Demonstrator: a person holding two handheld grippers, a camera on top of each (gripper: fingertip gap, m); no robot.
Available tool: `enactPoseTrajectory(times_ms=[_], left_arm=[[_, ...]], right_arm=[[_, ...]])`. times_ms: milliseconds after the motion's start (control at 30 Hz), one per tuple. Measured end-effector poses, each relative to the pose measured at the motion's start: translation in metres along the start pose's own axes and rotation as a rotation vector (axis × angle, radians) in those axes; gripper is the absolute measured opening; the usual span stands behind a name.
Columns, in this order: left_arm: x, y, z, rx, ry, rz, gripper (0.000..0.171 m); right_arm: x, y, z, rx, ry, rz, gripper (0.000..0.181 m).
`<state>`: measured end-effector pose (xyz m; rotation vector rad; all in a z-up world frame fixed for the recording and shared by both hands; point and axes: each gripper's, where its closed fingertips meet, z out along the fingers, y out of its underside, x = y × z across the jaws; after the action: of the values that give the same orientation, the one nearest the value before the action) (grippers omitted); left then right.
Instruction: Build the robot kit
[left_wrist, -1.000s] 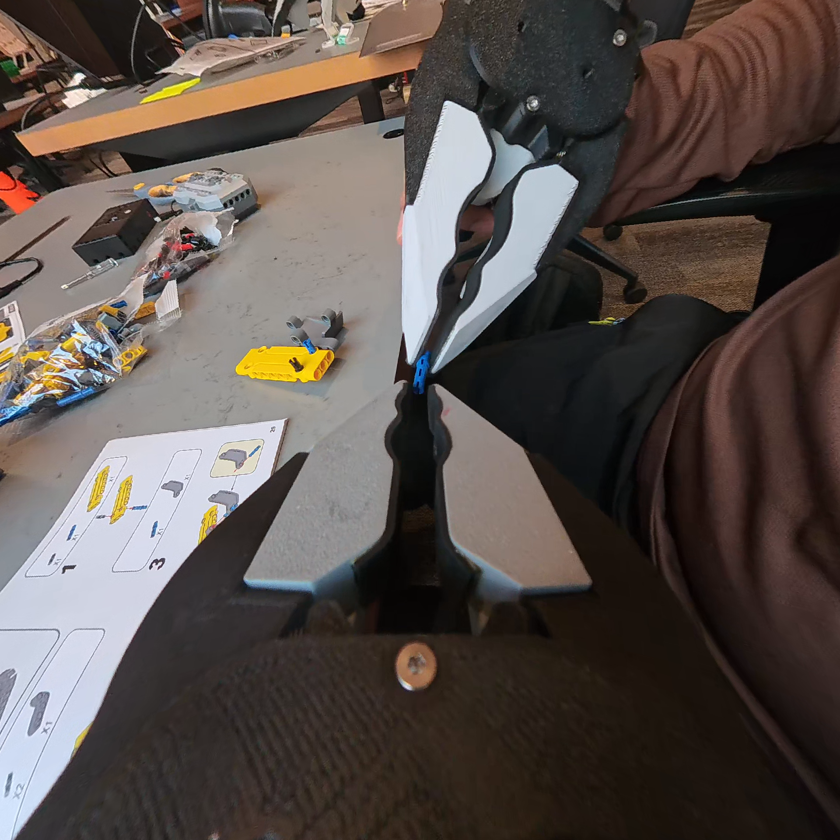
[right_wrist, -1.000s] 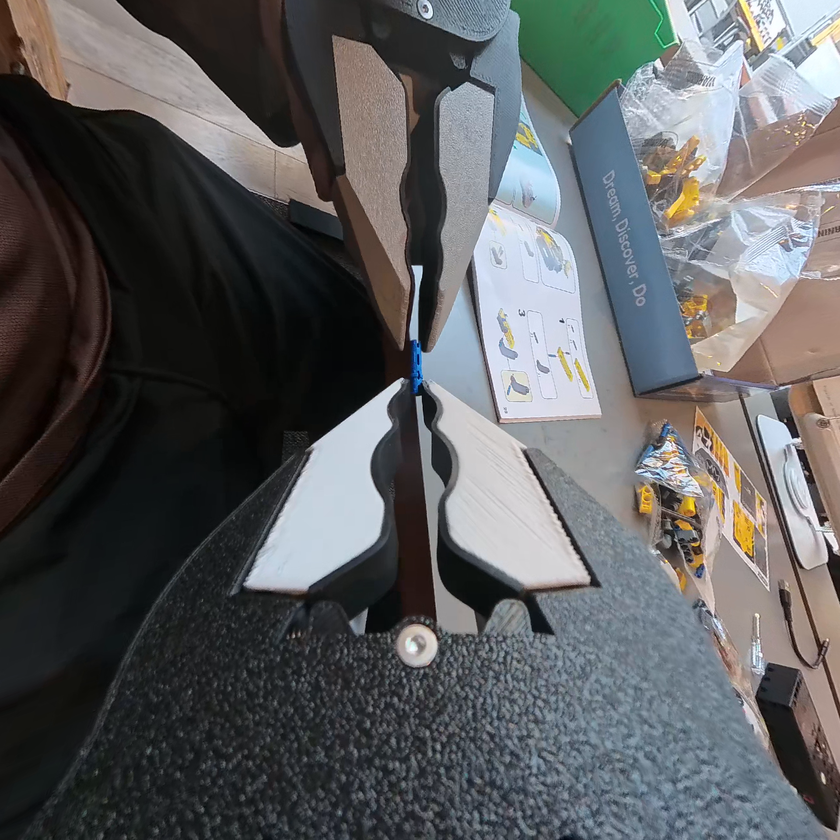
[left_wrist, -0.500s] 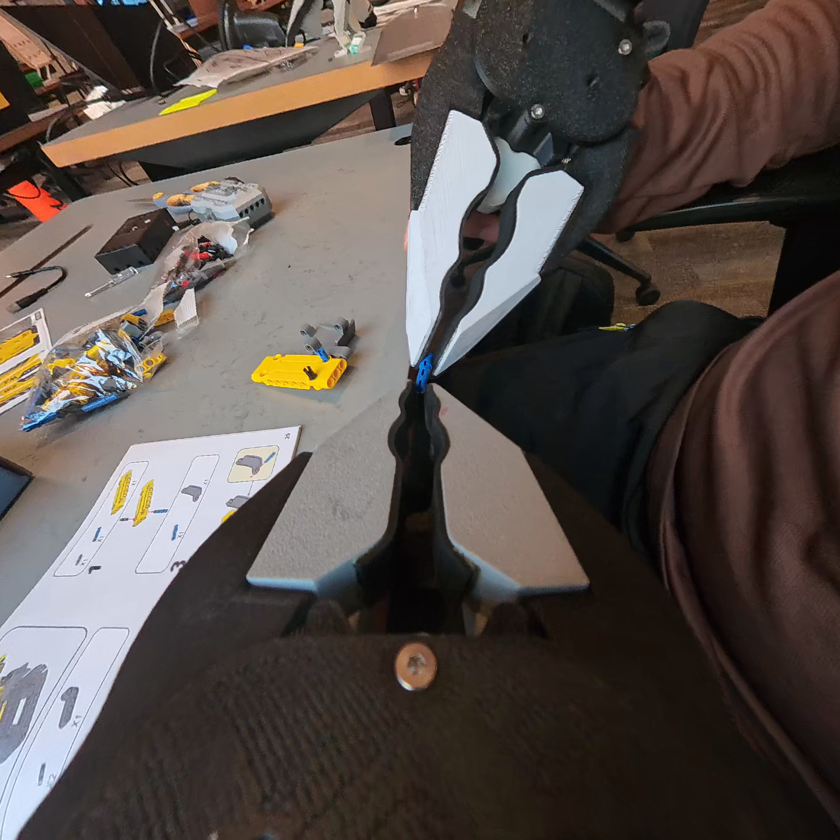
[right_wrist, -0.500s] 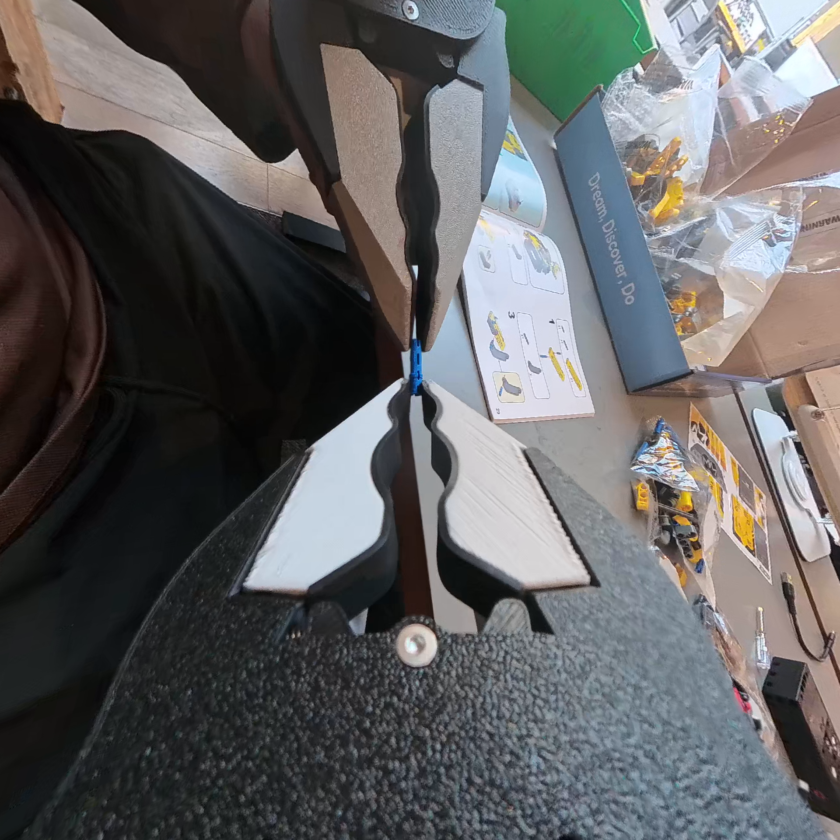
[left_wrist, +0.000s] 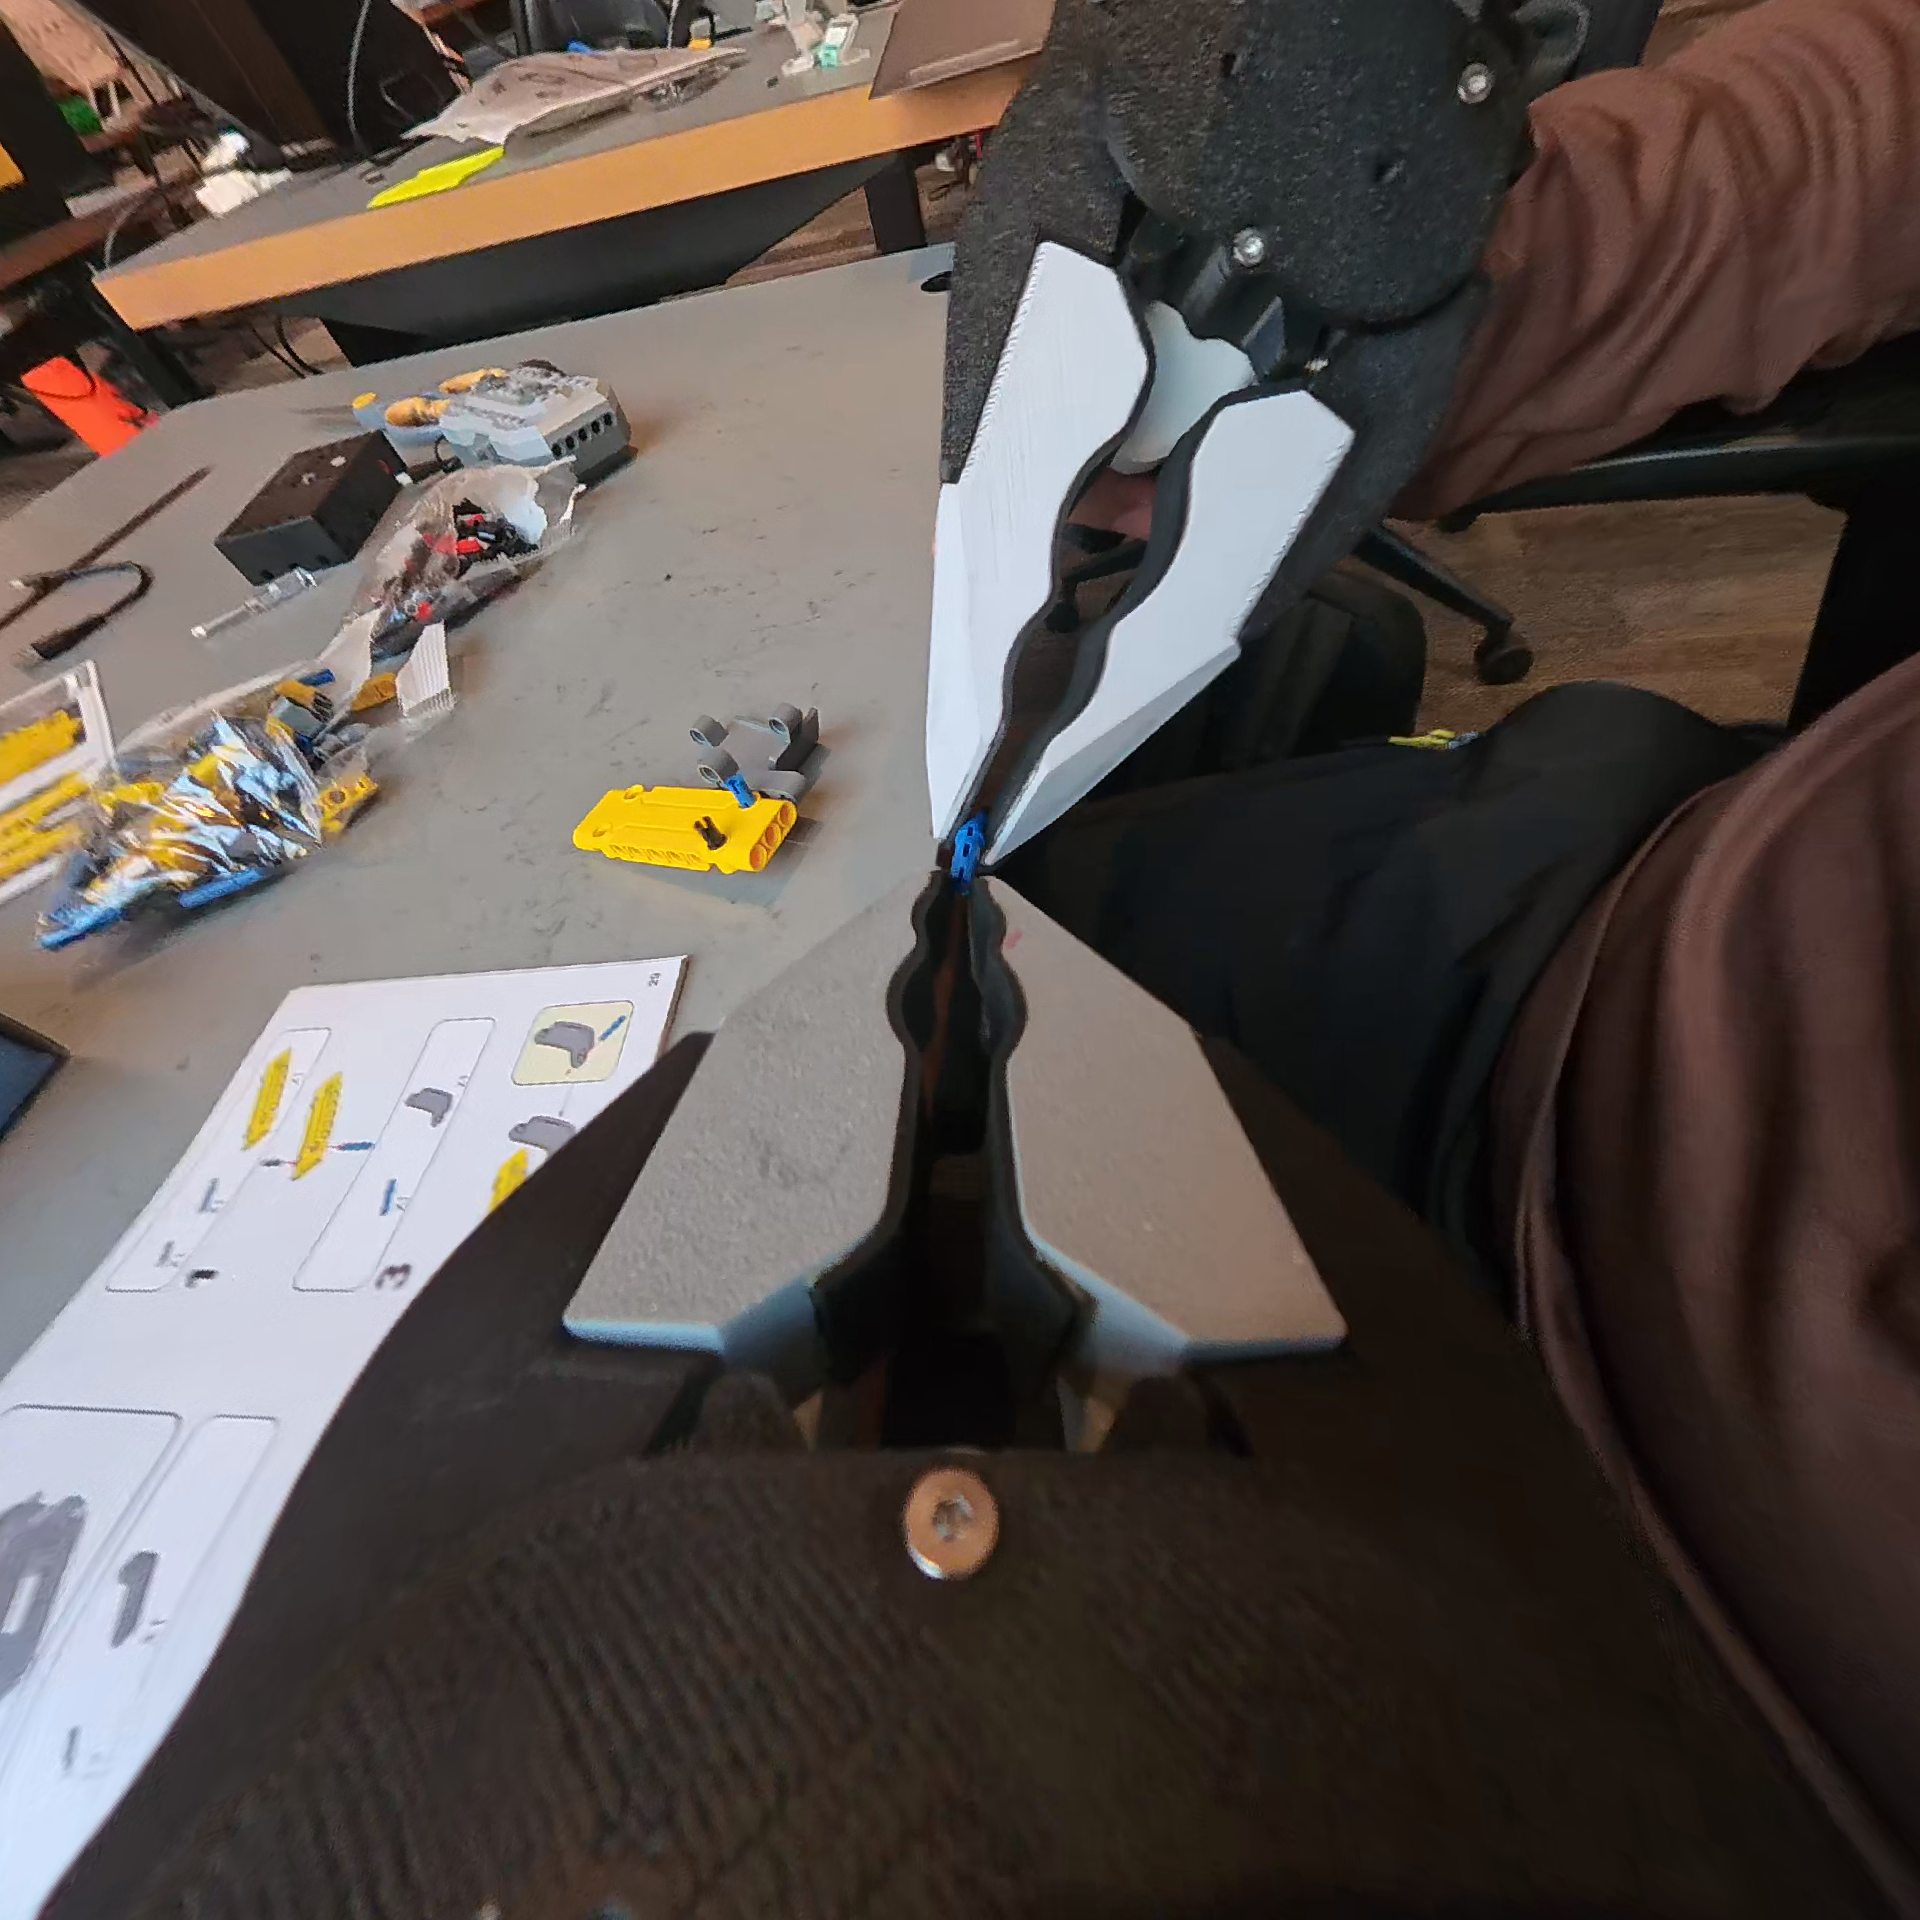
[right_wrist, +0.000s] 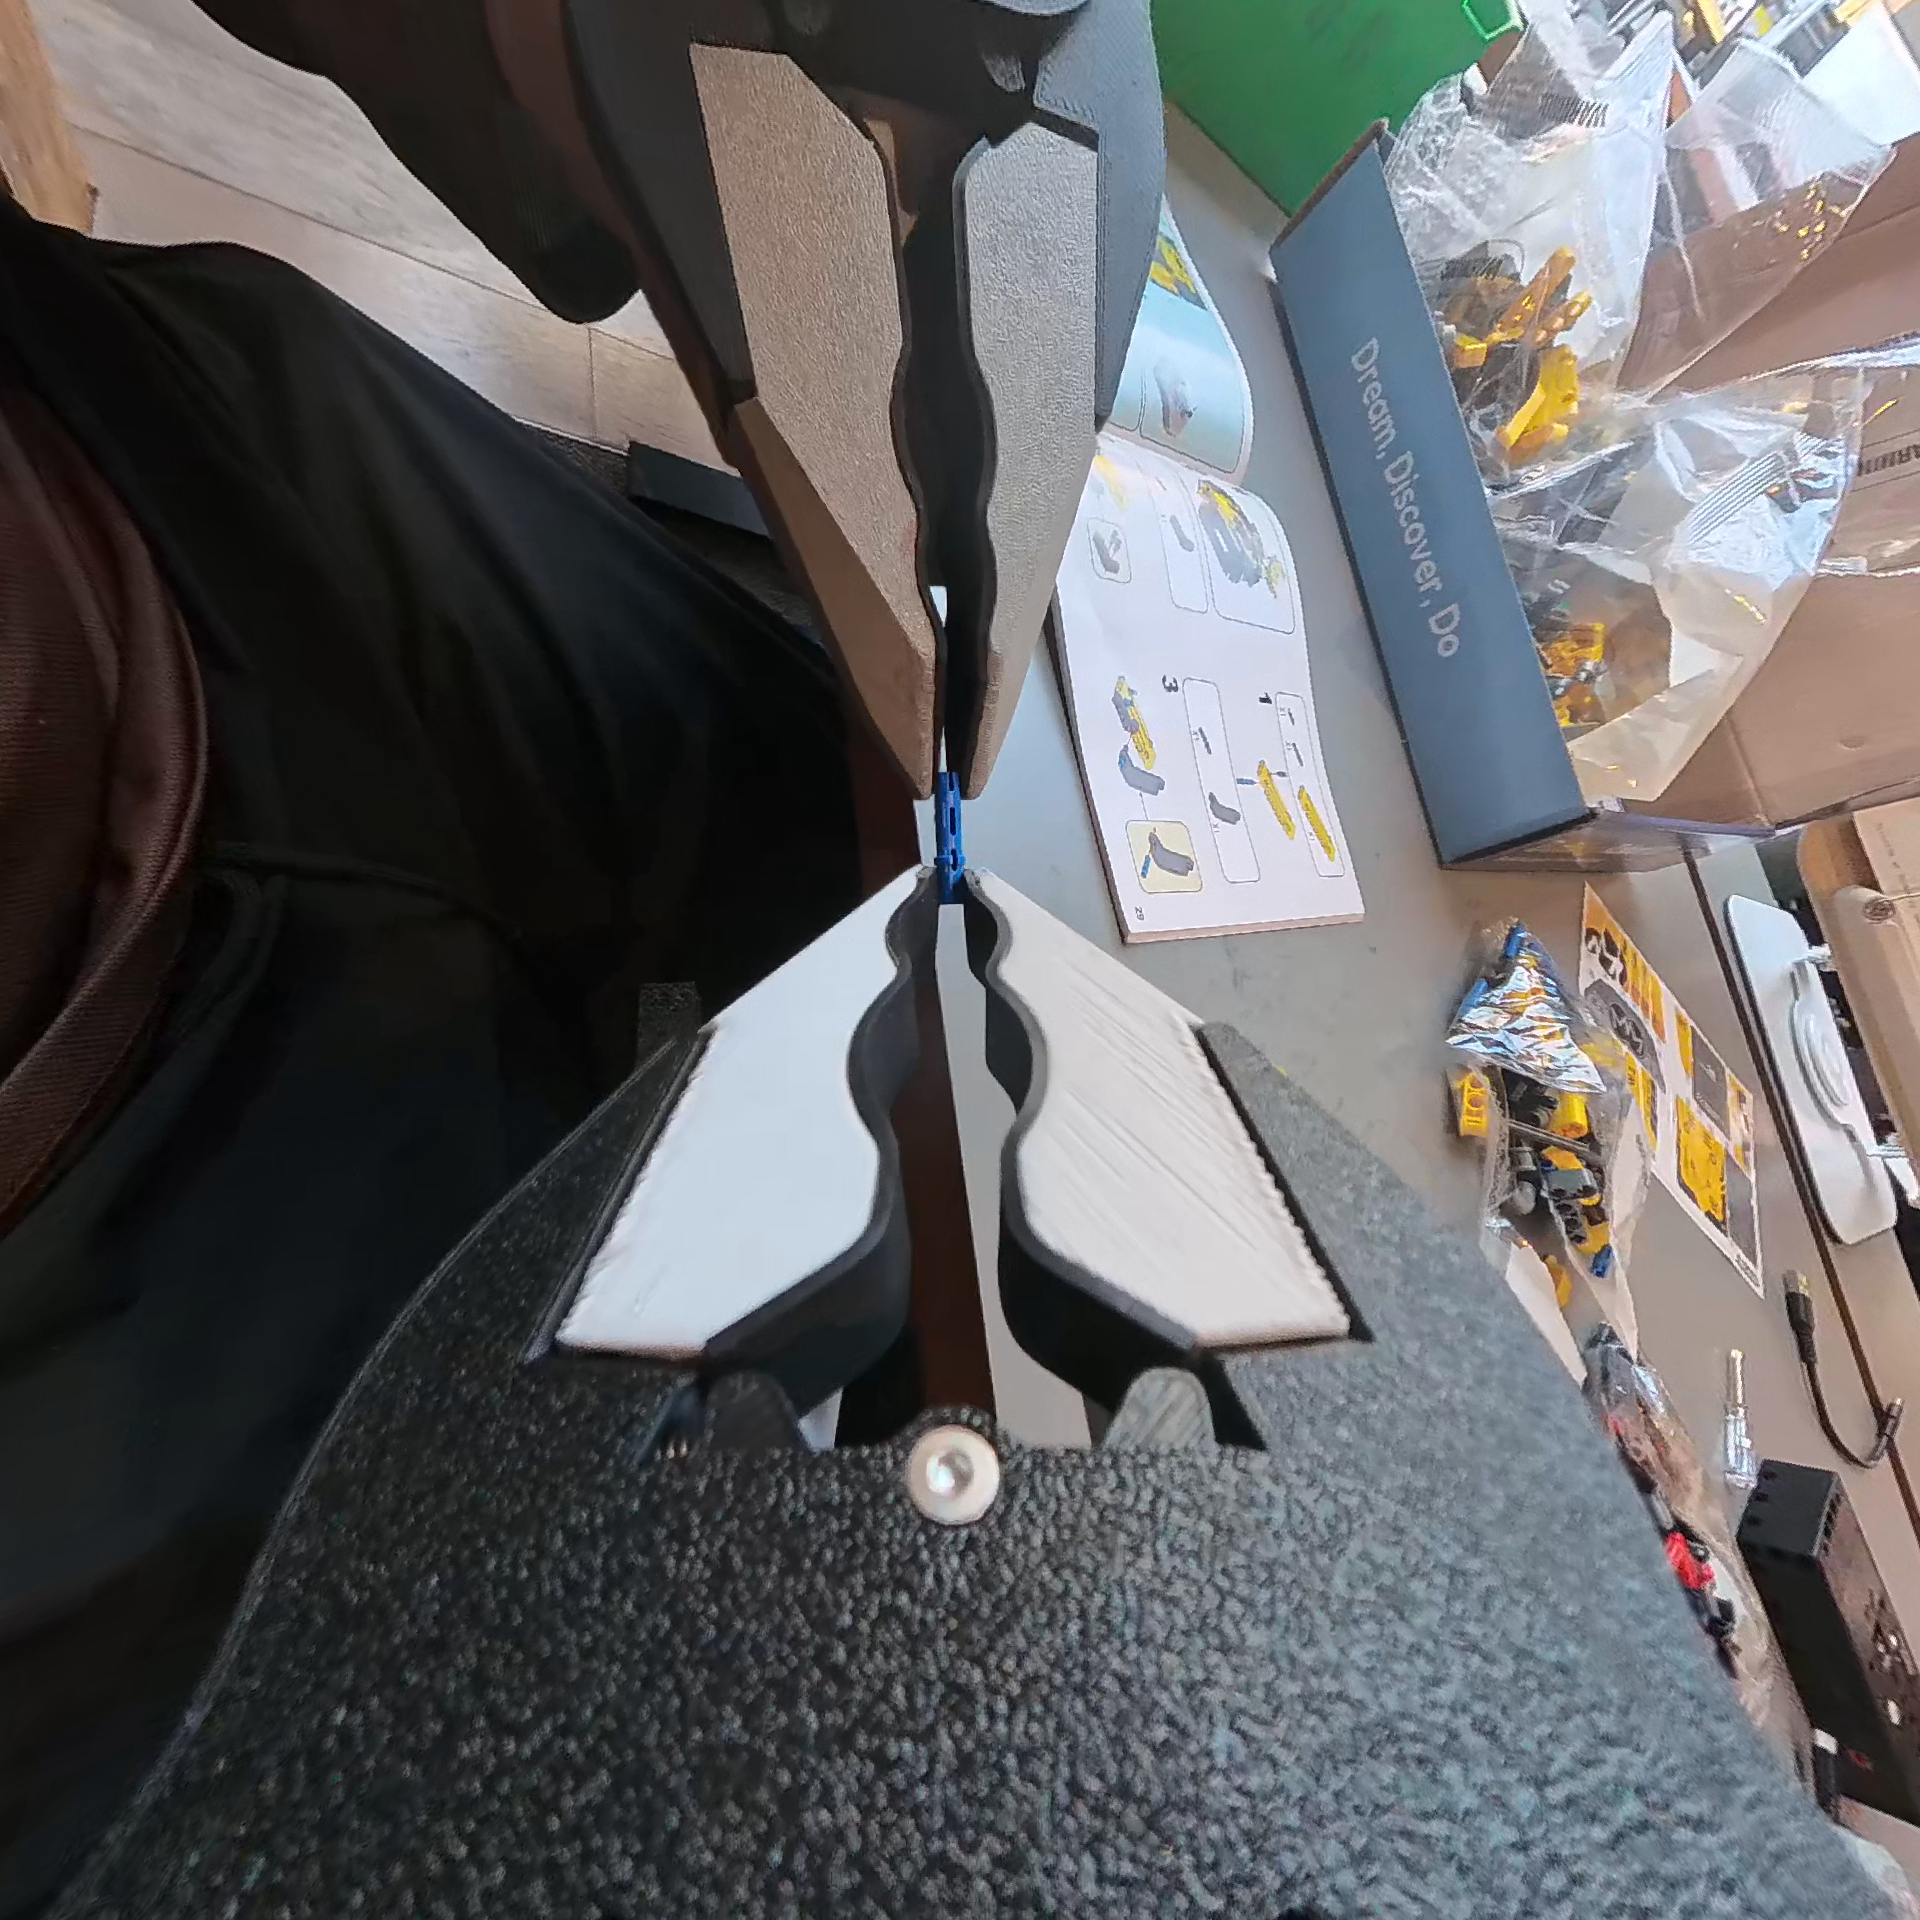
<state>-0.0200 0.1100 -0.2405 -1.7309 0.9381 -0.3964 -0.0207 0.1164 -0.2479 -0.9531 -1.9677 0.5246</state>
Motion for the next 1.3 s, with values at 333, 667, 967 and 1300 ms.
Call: enactPoseTrajectory(times_ms=[333, 667, 967, 1300], left_arm=[[0.010, 0.008, 0.000, -0.006, 0.079, -0.068, 0.006], [0.047, 0.024, 0.010, -0.061, 0.256, -0.063, 0.006], [0.057, 0.027, 0.015, -0.065, 0.313, -0.090, 0.003], [0.011, -0.007, 0.010, 0.020, 0.124, -0.177, 0.000]], right_arm=[[0.034, 0.032, -0.025, -0.036, 0.065, 0.172, 0.005], [0.062, 0.069, -0.041, -0.036, 0.067, 0.503, 0.005], [0.064, 0.086, -0.041, -0.057, 0.032, 0.638, 0.005], [0.053, 0.102, -0.038, -0.137, -0.031, 0.632, 0.005]])
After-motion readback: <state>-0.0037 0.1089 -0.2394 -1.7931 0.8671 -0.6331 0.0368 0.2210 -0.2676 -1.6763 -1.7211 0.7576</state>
